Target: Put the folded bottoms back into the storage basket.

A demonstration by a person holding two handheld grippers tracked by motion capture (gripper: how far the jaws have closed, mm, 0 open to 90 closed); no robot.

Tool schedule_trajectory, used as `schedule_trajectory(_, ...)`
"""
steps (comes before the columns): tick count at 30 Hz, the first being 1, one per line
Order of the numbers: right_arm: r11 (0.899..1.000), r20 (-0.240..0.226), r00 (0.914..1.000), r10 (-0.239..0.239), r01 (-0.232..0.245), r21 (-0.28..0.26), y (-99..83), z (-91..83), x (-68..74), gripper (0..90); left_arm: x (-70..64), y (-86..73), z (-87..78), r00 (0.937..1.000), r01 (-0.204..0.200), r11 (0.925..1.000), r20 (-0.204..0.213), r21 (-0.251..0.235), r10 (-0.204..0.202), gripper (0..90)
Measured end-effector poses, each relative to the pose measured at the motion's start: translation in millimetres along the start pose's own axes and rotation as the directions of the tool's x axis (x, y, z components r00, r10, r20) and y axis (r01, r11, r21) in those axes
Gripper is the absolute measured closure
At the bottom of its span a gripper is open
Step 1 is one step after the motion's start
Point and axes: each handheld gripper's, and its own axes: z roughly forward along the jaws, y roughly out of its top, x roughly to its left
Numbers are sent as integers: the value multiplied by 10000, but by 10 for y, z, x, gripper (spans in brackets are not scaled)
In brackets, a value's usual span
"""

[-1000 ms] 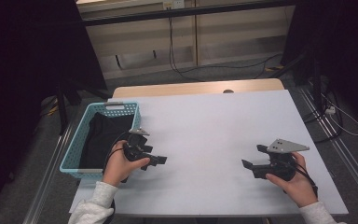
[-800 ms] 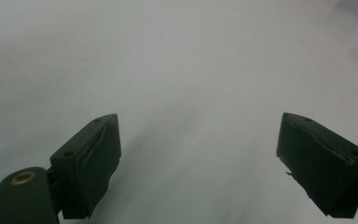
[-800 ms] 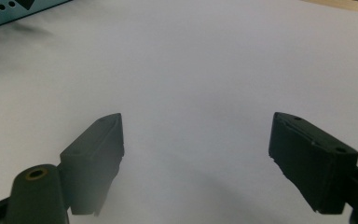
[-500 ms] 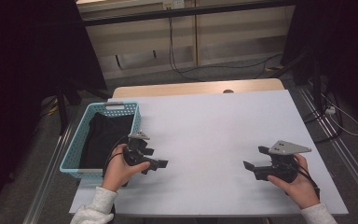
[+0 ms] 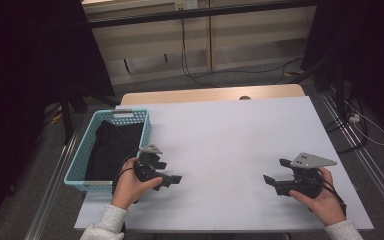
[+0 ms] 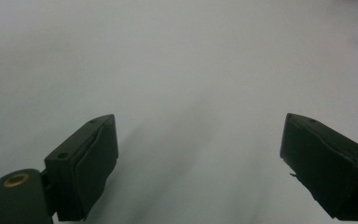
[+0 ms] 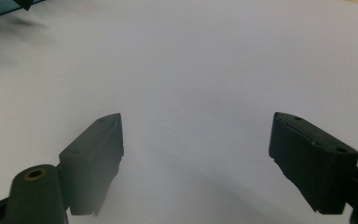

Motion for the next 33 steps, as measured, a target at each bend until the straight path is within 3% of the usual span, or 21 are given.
schedule_trajectory(33, 9997, 35, 10000, -77, 76, 213, -73, -43, 7, 173, -39, -89, 13, 9999, -94, 9999, 39, -71, 95, 101)
